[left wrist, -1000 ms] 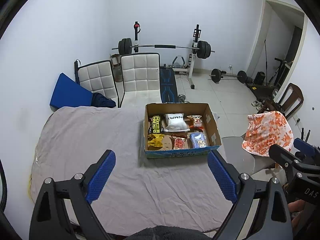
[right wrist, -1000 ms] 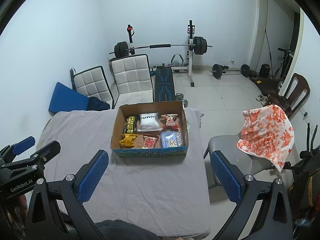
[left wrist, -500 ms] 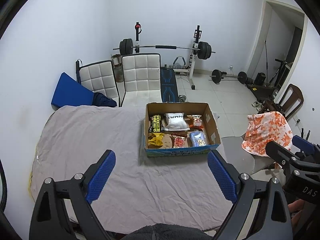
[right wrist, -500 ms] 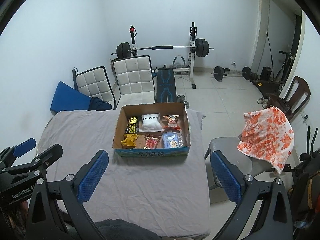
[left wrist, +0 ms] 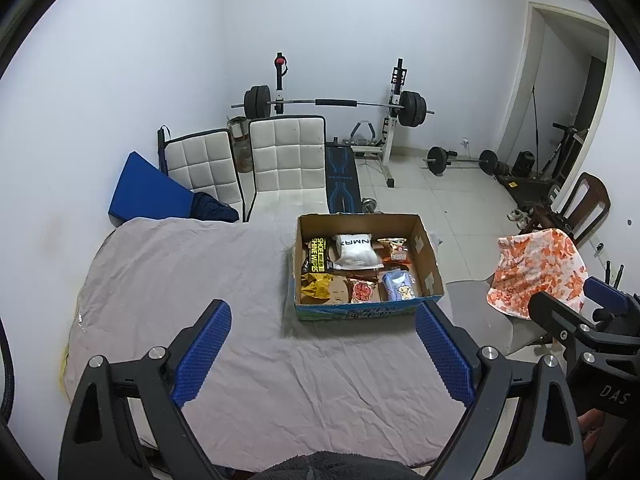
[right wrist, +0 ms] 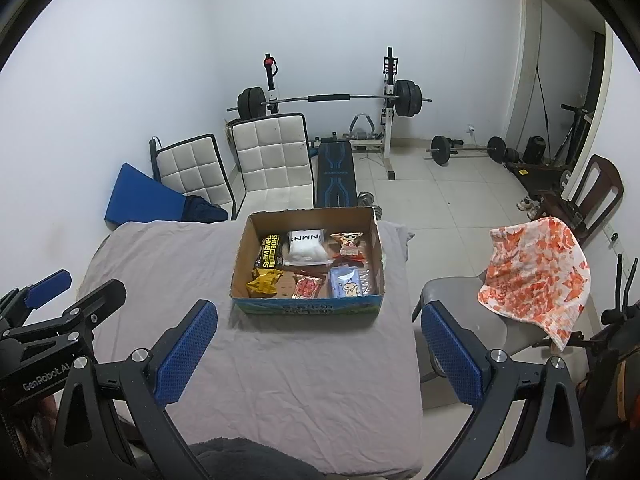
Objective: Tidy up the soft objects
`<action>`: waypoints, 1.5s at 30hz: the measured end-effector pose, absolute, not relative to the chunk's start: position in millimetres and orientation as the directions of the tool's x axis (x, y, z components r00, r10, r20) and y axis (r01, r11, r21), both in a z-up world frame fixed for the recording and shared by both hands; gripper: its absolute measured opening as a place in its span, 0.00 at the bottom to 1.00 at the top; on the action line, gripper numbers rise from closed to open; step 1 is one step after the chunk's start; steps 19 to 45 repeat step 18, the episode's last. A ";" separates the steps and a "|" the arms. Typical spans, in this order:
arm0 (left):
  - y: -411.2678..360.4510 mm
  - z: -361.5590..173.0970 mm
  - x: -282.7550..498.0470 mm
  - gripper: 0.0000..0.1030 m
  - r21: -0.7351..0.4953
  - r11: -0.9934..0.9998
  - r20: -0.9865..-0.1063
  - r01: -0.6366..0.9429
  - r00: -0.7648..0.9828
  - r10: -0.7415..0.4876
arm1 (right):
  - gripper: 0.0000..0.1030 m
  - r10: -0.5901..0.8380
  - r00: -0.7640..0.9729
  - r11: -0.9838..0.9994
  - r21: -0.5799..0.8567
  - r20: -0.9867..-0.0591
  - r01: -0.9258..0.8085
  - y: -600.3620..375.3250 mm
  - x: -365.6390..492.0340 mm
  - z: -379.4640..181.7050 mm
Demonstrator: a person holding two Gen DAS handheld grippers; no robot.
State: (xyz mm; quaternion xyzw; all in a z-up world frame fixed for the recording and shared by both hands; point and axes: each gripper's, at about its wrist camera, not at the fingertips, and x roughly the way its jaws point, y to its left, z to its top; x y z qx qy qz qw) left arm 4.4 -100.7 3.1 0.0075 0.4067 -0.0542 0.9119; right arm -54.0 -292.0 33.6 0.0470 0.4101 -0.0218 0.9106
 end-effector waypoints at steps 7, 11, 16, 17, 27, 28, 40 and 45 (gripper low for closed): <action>-101.6 6.4 1.7 1.00 -0.019 0.994 -0.719 0.105 0.690 -0.086 | 1.00 -0.006 0.666 0.995 0.064 -0.746 0.081 -292.5 -51.7 35.2; -99.3 7.2 1.4 1.00 -0.035 0.994 -0.717 0.100 0.691 -0.094 | 1.00 -0.015 0.669 0.994 0.061 -0.743 0.089 -293.5 -52.0 36.5; -98.4 5.4 1.7 1.00 -0.029 0.996 -0.720 0.083 0.690 -0.079 | 1.00 -0.016 0.667 0.994 0.059 -0.745 0.089 -293.0 -52.0 35.6; -97.8 5.4 2.1 1.00 -0.035 0.996 -0.720 0.082 0.689 -0.083 | 1.00 -0.016 0.668 0.994 0.059 -0.744 0.089 -293.0 -53.6 35.6; -97.7 4.7 1.3 1.00 -0.034 0.996 -0.721 0.082 0.688 -0.082 | 1.00 -0.016 0.668 0.994 0.058 -0.744 0.089 -292.9 -53.1 35.6; -97.7 4.7 1.3 1.00 -0.034 0.996 -0.721 0.082 0.688 -0.082 | 1.00 -0.016 0.668 0.994 0.058 -0.744 0.089 -292.9 -53.1 35.6; -97.7 4.7 1.3 1.00 -0.034 0.996 -0.721 0.082 0.688 -0.082 | 1.00 -0.016 0.668 0.994 0.058 -0.744 0.089 -292.9 -53.1 35.6; -97.7 4.7 1.3 1.00 -0.034 0.996 -0.721 0.082 0.688 -0.082 | 1.00 -0.016 0.668 0.994 0.058 -0.744 0.089 -292.9 -53.1 35.6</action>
